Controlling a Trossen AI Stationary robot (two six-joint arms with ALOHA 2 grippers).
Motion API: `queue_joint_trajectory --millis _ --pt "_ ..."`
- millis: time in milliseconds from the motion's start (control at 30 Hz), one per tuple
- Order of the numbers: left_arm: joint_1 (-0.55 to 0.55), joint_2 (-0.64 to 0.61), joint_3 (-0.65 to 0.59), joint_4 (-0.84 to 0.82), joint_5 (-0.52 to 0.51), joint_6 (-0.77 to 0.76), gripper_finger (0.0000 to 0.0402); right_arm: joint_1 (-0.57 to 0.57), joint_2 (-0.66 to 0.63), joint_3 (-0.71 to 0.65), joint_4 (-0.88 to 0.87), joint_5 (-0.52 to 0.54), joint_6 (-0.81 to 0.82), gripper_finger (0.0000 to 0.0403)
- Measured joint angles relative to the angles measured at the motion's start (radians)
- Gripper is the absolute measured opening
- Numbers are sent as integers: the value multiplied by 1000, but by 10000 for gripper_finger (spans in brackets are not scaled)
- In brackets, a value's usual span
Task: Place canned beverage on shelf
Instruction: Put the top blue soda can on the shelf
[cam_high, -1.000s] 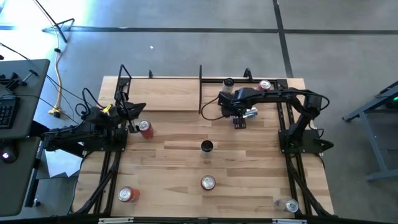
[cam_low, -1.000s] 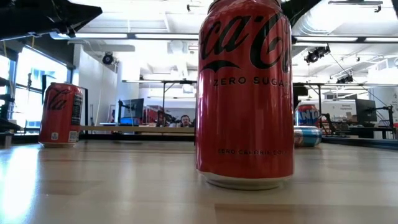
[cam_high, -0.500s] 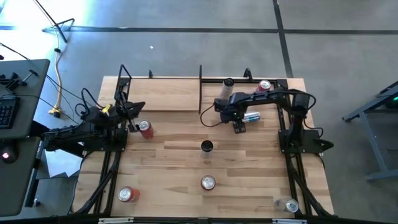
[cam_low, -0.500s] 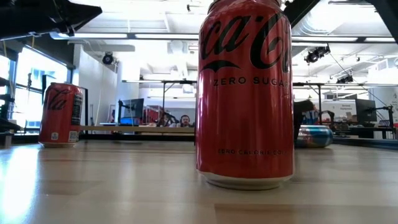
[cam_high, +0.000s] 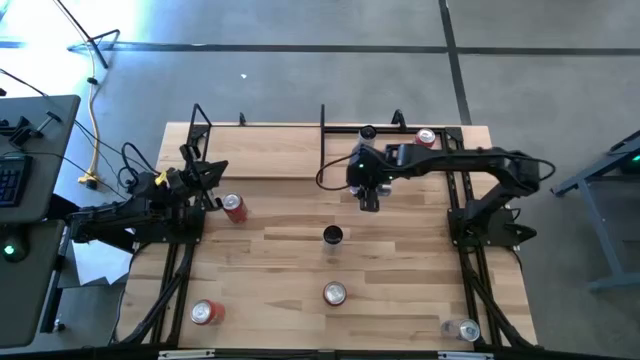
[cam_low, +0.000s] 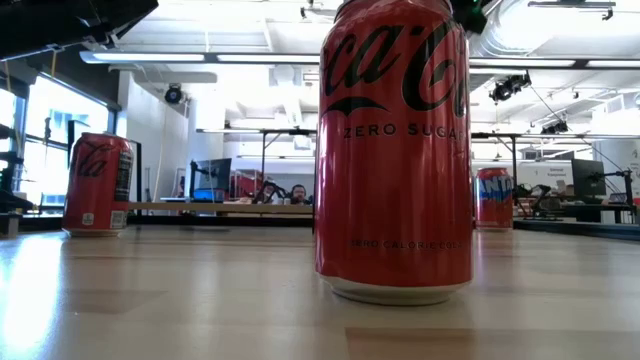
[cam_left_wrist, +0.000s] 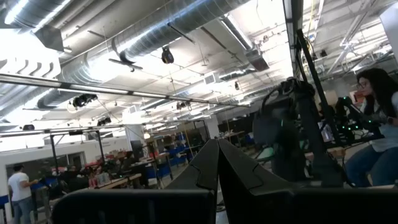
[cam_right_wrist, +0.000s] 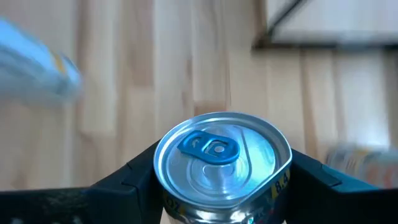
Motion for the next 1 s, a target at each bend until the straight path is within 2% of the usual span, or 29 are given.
queue_joint_trajectory --millis 133,233,500,600,667,800,900,1000 --pt "0 10 0 5 1 1 1 55 -69 -2 160 -35 36 224" --pt "0 27 11 -6 6 0 1 92 -81 -61 367 -38 13 224" --pt "0 107 30 -12 105 -68 0 108 -33 -465 1243 -25 54 224" --pt "0 147 30 -11 119 -73 0 87 22 -559 1494 -25 79 224" --pt "0 177 30 -14 129 -73 0 66 75 -590 1581 -29 102 224" --pt "0 231 30 -10 155 -86 0 26 195 -589 1694 -116 146 224" --pt "0 257 30 -11 159 -100 0 4 267 -548 1719 -168 186 224" --pt "0 266 30 -1 158 -99 0 0 309 -506 1711 -173 196 224"
